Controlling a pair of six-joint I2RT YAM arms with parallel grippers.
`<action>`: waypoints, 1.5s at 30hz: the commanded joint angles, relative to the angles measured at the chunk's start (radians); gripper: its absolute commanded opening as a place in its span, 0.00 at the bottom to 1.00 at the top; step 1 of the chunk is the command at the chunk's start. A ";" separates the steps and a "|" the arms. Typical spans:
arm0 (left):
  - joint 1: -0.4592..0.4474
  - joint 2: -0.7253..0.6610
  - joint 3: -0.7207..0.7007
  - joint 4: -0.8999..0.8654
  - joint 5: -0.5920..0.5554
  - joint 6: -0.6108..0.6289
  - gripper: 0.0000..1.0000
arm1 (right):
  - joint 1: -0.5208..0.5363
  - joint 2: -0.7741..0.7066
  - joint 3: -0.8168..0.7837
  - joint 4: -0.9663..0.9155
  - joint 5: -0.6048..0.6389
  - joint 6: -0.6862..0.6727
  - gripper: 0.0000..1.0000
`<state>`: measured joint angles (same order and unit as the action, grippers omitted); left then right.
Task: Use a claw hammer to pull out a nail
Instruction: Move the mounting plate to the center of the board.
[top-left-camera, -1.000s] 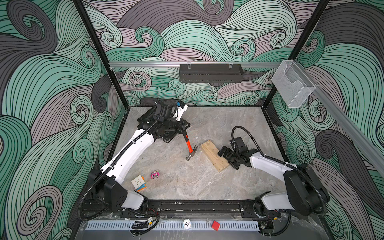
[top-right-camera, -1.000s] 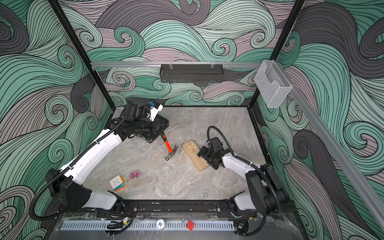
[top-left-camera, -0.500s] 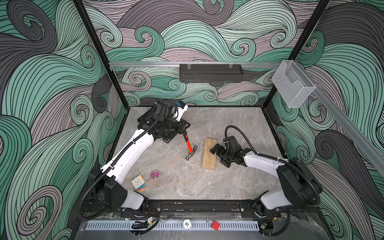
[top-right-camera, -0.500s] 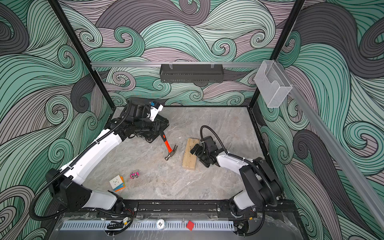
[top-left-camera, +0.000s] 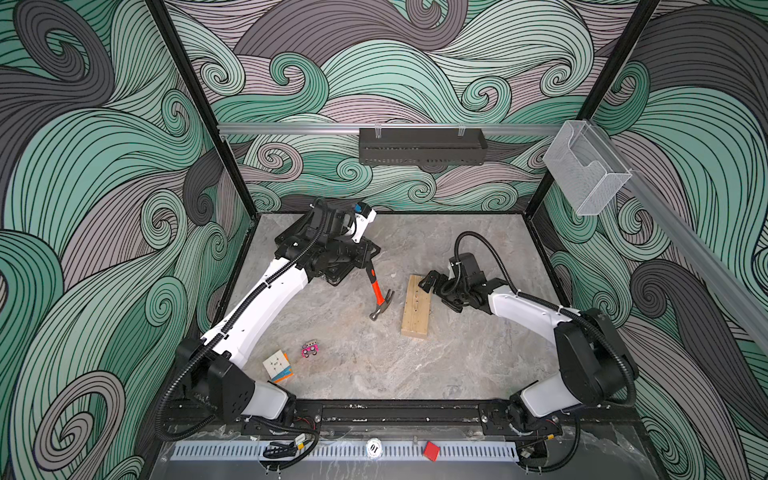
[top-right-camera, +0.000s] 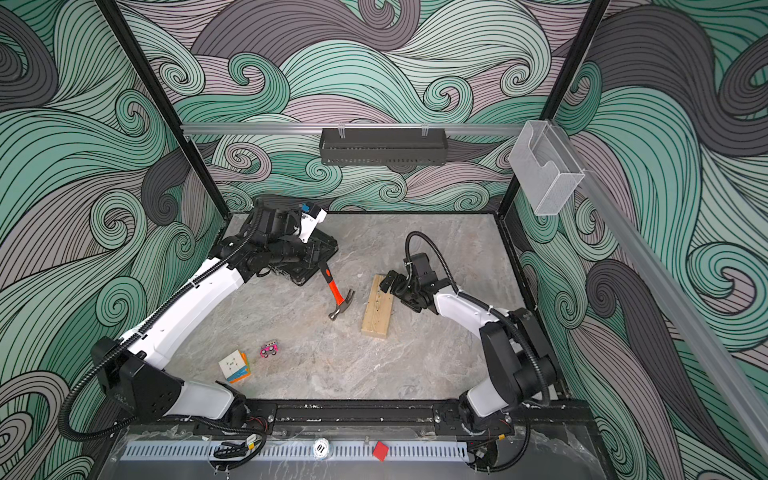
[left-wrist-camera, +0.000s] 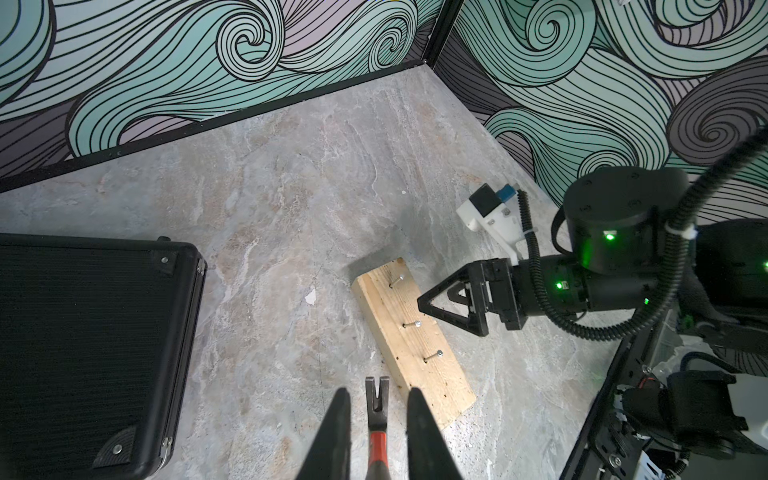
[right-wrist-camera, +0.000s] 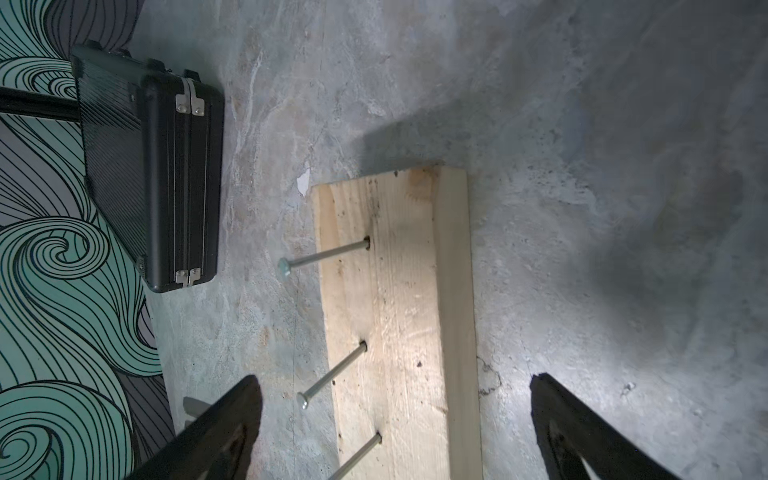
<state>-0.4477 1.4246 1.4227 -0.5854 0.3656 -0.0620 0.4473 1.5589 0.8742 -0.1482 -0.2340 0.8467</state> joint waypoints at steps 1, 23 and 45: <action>-0.002 -0.036 0.052 0.012 0.015 0.001 0.00 | -0.001 0.049 0.042 -0.021 -0.075 -0.049 1.00; -0.002 -0.065 0.030 0.016 0.006 0.001 0.00 | 0.037 0.126 0.117 0.025 -0.101 -0.006 1.00; -0.002 -0.027 0.063 0.016 0.020 0.003 0.00 | 0.060 0.054 0.220 -0.093 0.046 -0.103 1.00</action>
<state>-0.4477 1.4033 1.4227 -0.5919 0.3519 -0.0601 0.5064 1.6817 1.0443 -0.1997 -0.2497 0.8280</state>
